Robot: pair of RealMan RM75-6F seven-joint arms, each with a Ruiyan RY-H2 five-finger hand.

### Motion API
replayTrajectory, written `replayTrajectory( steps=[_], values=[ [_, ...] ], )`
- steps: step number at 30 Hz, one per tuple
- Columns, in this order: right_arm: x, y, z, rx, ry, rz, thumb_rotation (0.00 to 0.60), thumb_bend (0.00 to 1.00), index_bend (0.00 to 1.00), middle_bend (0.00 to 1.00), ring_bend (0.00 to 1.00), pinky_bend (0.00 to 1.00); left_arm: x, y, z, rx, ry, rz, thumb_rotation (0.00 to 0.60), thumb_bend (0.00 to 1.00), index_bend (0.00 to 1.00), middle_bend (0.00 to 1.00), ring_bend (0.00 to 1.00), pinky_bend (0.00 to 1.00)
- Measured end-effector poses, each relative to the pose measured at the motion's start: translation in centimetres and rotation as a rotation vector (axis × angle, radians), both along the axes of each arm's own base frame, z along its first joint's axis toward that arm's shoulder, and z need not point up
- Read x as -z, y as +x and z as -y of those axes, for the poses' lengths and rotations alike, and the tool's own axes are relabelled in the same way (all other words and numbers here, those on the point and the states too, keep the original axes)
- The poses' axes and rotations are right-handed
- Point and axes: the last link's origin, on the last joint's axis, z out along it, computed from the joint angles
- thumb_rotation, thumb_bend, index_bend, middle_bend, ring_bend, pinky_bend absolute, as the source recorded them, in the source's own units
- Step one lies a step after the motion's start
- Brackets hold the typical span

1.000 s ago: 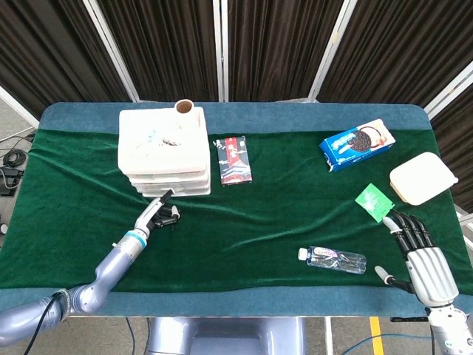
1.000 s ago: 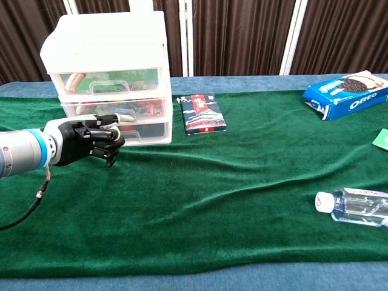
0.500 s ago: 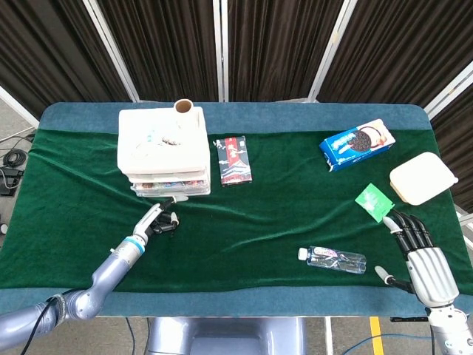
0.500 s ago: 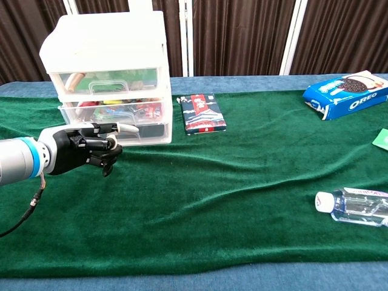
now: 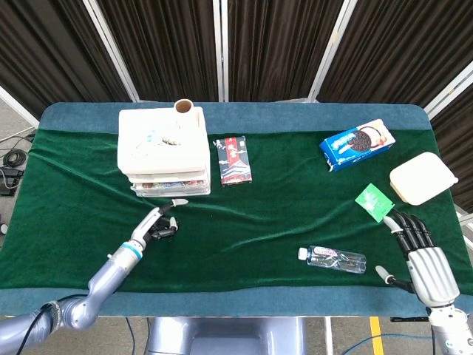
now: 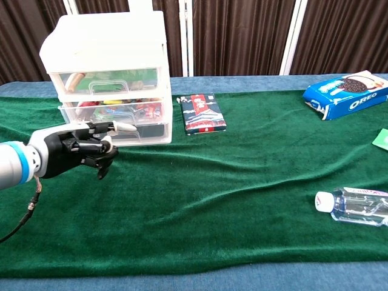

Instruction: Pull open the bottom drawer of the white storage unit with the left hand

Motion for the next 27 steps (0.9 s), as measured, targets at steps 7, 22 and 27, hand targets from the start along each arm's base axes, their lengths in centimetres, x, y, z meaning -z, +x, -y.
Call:
replayTrajectory(
  steps=[7,22,27],
  values=[
    [0.2,0.1,-0.1,-0.003,0.002,-0.006,0.600,0.08,0.00,0.00,0.00,0.00,-1.4,-0.5,0.9,0.122,0.196,-0.199,0.600,0.99,0.13,0.83,0.71,0.66],
    [0.2,0.1,-0.1,-0.002,0.003,-0.004,0.600,0.08,0.00,0.00,0.00,0.00,-5.0,1.5,2.3,0.191,0.450,-0.648,0.600,1.00,0.16,0.83,0.72,0.69],
    [0.2,0.1,-0.1,-0.003,0.003,-0.005,0.600,0.08,0.00,0.00,0.00,0.00,-5.1,1.9,1.5,0.166,0.439,-0.746,0.600,1.00,0.16,0.83,0.73,0.69]
  ],
)
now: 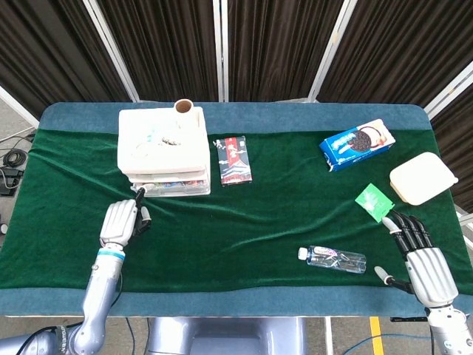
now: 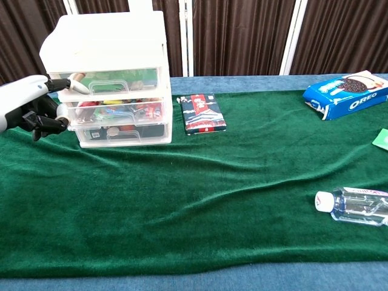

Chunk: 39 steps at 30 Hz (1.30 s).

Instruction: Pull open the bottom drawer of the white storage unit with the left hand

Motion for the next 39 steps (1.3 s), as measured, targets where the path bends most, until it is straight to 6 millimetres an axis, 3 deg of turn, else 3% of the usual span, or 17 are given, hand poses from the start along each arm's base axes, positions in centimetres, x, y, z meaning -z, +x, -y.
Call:
replayTrajectory(
  steps=[11,22,39],
  values=[
    [-0.1,0.0,0.0,0.000,-0.001,0.001,0.600,0.08,0.00,0.00,0.00,0.00,0.8,0.4,-1.6,-0.070,-0.048,-0.021,0.600,1.00,0.16,0.83,0.73,0.69],
    [0.0,0.0,0.0,0.000,-0.001,0.001,0.600,0.08,0.00,0.00,0.00,0.00,1.2,0.5,-1.9,-0.092,-0.082,-0.005,0.600,1.00,0.17,0.83,0.73,0.69],
    [0.0,0.0,0.0,-0.002,-0.003,0.000,0.600,0.08,0.00,0.00,0.00,0.00,1.0,0.9,-1.4,-0.073,-0.107,0.038,0.600,1.00,0.28,0.83,0.73,0.69]
  ],
)
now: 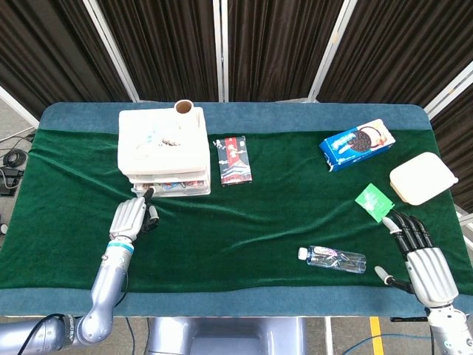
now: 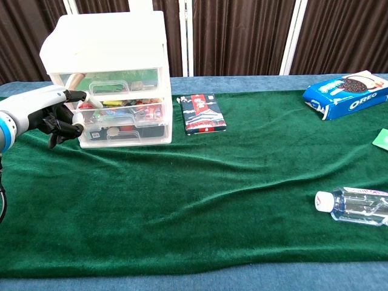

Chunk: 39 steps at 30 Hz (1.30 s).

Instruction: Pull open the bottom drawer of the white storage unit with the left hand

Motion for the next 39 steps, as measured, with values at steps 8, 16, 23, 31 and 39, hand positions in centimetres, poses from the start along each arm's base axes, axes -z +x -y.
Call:
replayTrajectory(
  steps=[8,16,23,31,39],
  values=[
    [-0.05,-0.01,0.01,0.001,-0.001,0.001,0.600,0.08,0.00,0.00,0.00,0.00,0.00,-0.10,0.16,-0.006,-0.018,0.012,0.600,1.00,0.32,0.83,0.73,0.69],
    [-0.05,-0.02,0.01,0.001,-0.001,0.002,0.600,0.08,0.00,0.00,0.00,0.00,0.02,0.07,0.31,-0.002,-0.028,0.021,0.600,1.00,0.34,0.83,0.73,0.69],
    [-0.05,-0.01,0.01,0.001,-0.001,0.002,0.600,0.08,0.00,0.00,0.00,0.00,-0.17,0.31,-0.15,-0.008,-0.019,0.018,0.600,1.00,0.27,0.83,0.73,0.69],
    [-0.15,-0.03,0.02,0.001,-0.004,0.004,0.600,0.08,0.00,0.00,0.00,0.00,-0.01,0.09,-0.41,-0.030,-0.037,-0.003,0.600,1.00,0.40,0.83,0.73,0.69],
    [-0.12,0.02,0.00,-0.001,-0.004,0.003,0.600,0.08,0.00,0.00,0.00,0.00,-0.34,0.29,-0.10,-0.021,-0.039,0.013,0.600,1.00,0.43,0.83,0.73,0.69]
  ],
)
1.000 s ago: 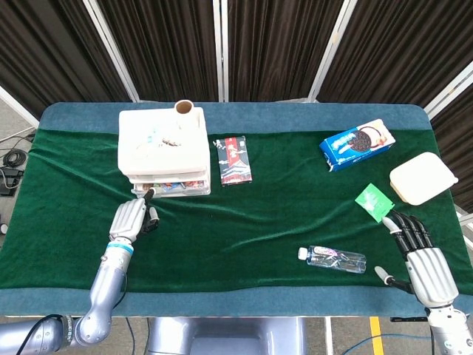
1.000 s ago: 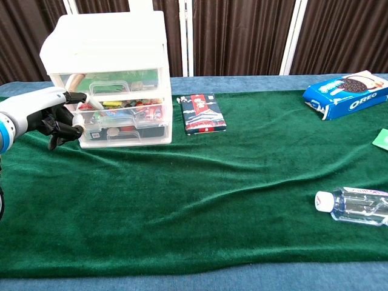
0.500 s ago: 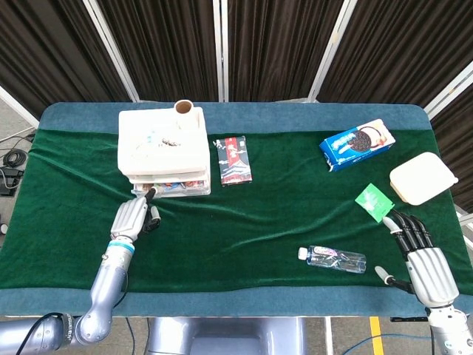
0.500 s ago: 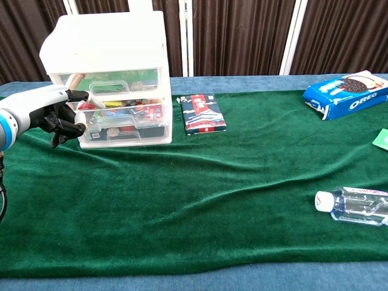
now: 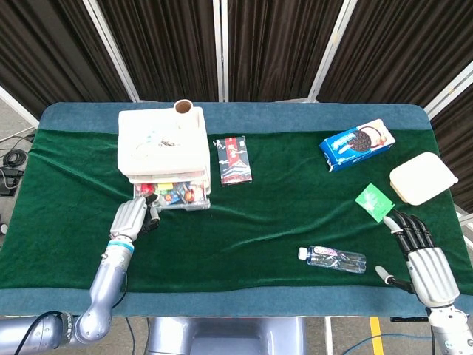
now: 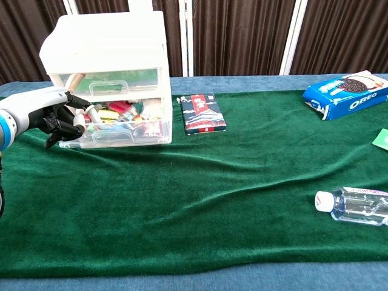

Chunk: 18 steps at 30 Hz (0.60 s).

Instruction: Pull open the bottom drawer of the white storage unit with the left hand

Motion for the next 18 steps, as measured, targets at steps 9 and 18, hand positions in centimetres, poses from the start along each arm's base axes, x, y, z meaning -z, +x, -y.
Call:
replayTrajectory(
  steps=[9,18],
  values=[
    [-0.03,-0.02,-0.01,0.001,0.000,0.000,0.600,0.08,0.00,0.00,0.00,0.00,0.07,0.12,0.55,0.009,-0.012,0.012,0.600,1.00,0.44,0.83,0.73,0.69],
    [-0.03,-0.03,0.01,0.002,0.000,0.000,0.600,0.08,0.00,0.00,0.00,0.00,0.23,0.08,0.88,0.013,-0.023,0.014,0.600,1.00,0.44,0.83,0.73,0.69]
  ],
)
